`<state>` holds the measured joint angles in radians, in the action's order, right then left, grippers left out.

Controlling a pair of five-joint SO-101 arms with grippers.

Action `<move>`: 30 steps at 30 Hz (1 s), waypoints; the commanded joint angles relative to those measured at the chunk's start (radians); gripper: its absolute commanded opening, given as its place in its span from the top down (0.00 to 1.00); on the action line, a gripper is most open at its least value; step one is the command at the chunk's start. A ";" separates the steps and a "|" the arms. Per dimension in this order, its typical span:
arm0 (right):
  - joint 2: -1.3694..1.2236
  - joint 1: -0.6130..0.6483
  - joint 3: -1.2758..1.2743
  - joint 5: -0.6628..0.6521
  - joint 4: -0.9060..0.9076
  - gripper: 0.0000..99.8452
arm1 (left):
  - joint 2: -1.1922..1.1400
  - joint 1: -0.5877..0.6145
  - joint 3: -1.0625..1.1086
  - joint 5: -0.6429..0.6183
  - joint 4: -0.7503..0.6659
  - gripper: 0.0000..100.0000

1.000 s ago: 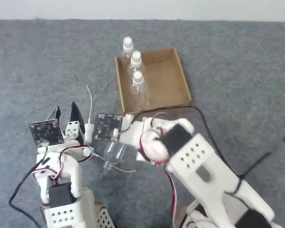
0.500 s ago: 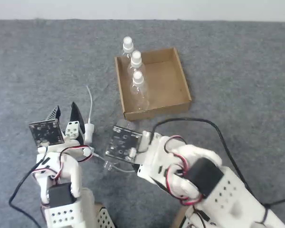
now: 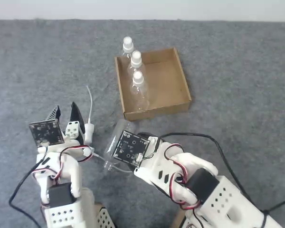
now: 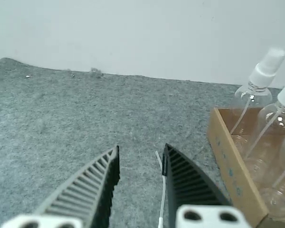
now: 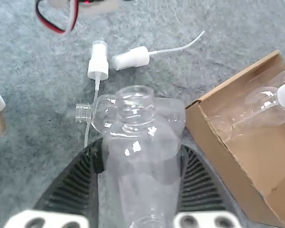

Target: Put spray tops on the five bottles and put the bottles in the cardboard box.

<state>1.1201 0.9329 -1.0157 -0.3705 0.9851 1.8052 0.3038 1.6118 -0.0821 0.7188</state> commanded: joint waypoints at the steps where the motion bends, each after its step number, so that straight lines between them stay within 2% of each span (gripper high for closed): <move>1: 0.036 -0.001 -0.006 0.009 -0.062 0.96 | 0.018 0.000 -0.015 -0.008 -0.063 0.86; 6: 0.038 -0.016 -0.038 0.018 -0.097 0.96 | 0.018 -0.002 -0.025 -0.008 -0.069 0.86; 9: 0.038 -0.064 -0.072 0.077 -0.154 0.96 | 0.018 -0.032 -0.047 -0.008 -0.068 0.86; 13: 0.038 -0.107 -0.101 0.091 -0.200 0.96 | 0.018 -0.097 -0.062 -0.005 -0.068 0.86; 25: 0.039 -0.110 -0.104 0.118 -0.205 0.96 | 0.017 -0.315 -0.062 0.000 -0.064 0.86; 30: 0.039 -0.110 -0.104 0.118 -0.205 0.96 | 0.017 -0.385 -0.062 0.002 -0.003 0.86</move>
<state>1.1201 0.8393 -1.1293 -0.2616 0.8025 1.8052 -0.0338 1.6118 -0.0821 0.6790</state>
